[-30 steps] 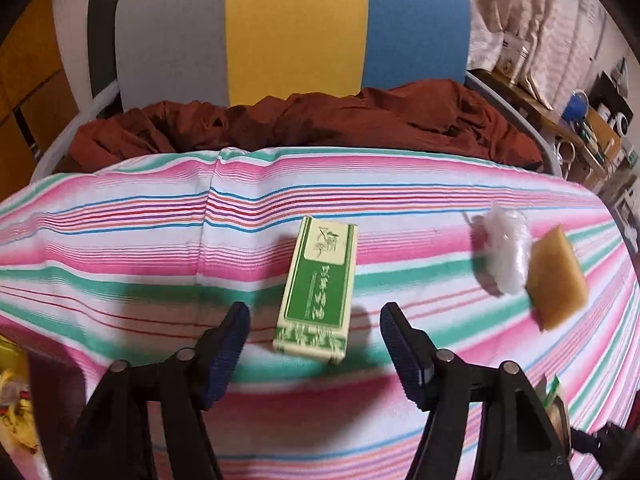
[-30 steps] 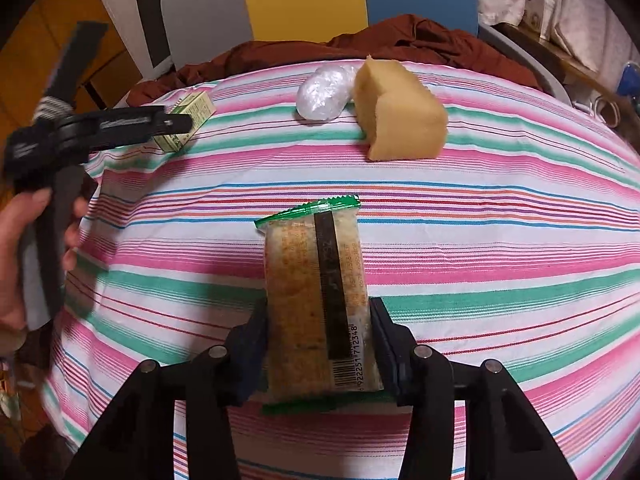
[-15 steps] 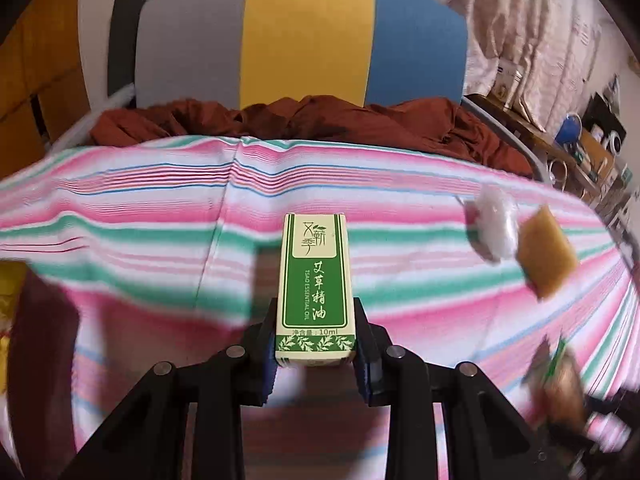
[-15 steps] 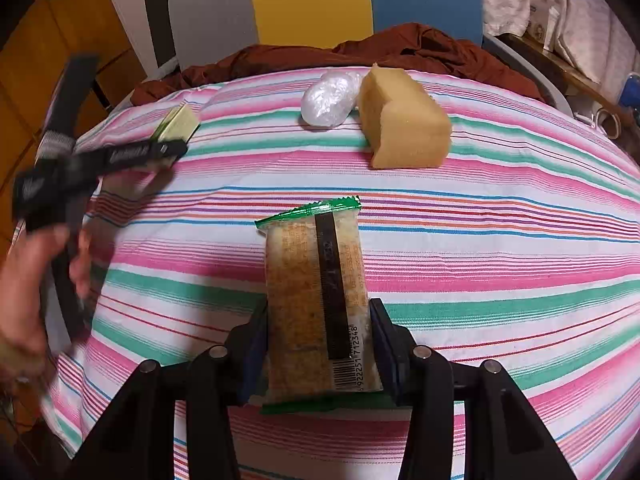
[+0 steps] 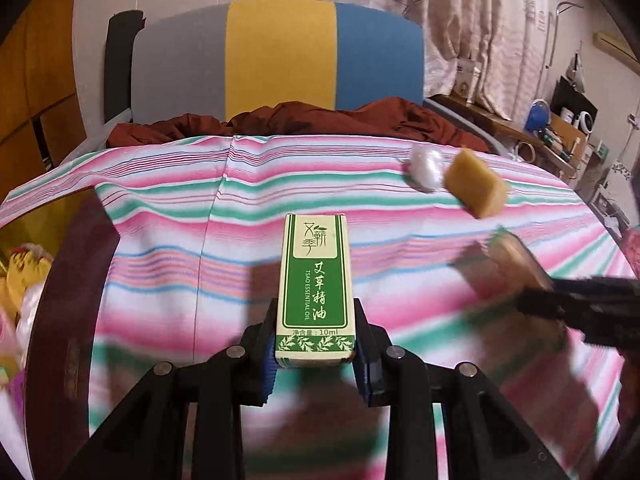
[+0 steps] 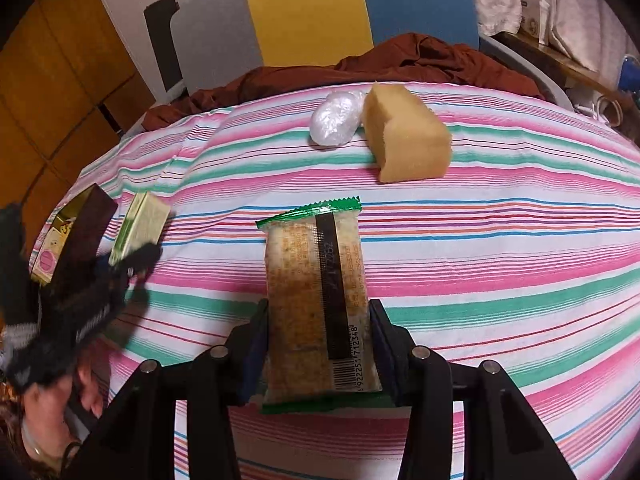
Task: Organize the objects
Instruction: 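Grasp the green essential-oil box with the left tool while the right tool holds the crackers, then carry the green box and cracker packet into the gold tray and release both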
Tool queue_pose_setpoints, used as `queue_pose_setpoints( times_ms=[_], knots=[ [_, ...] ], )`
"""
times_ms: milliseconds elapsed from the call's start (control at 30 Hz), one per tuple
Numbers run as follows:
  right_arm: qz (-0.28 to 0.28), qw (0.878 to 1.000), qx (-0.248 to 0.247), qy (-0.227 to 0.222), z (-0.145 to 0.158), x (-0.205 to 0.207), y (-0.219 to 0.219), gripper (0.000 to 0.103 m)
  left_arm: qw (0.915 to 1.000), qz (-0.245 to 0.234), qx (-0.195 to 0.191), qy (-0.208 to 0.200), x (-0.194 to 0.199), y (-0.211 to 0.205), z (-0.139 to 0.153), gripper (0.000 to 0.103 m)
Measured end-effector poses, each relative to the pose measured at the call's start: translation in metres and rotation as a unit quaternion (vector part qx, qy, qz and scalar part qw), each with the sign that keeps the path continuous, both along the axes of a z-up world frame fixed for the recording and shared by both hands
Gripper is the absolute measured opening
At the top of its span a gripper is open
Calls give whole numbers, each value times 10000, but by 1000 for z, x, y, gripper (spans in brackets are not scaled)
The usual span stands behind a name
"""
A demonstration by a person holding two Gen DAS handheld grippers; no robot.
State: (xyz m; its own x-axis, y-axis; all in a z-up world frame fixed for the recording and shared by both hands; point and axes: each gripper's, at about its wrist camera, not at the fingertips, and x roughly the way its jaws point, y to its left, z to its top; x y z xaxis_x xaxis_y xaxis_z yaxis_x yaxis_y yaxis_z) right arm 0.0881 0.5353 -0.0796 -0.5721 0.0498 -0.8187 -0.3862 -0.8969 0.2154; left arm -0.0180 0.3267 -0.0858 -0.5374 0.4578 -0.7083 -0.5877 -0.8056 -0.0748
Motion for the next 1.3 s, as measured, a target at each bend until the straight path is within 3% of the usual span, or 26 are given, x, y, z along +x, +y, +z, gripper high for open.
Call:
queue_pose_setpoints(
  times_ms=[300, 567, 767, 967, 1167, 1300],
  knots=[
    [308, 9990, 228, 207, 6, -2, -21, 47, 9993, -201, 326, 24, 45, -40, 16, 30],
    [484, 9984, 264, 157, 1, -4, -32, 47, 9981, 22, 591, 150, 56, -95, 39, 30],
    [598, 9974, 314, 262, 4, -3, -38, 47, 9952, 541, 773, 240, 48, -146, 57, 30],
    [791, 9951, 285, 524, 14, -2, -49, 47, 9869, 1315, 923, 159, 21, -201, 64, 30],
    [1036, 9907, 348, 804, 32, -2, -70, 47, 9740, 2013, 1021, -176, -10, -249, 54, 30],
    [1230, 9882, 294, 869, 38, -3, -90, 47, 9705, 2204, 942, -248, -20, -267, 45, 30]
  ],
)
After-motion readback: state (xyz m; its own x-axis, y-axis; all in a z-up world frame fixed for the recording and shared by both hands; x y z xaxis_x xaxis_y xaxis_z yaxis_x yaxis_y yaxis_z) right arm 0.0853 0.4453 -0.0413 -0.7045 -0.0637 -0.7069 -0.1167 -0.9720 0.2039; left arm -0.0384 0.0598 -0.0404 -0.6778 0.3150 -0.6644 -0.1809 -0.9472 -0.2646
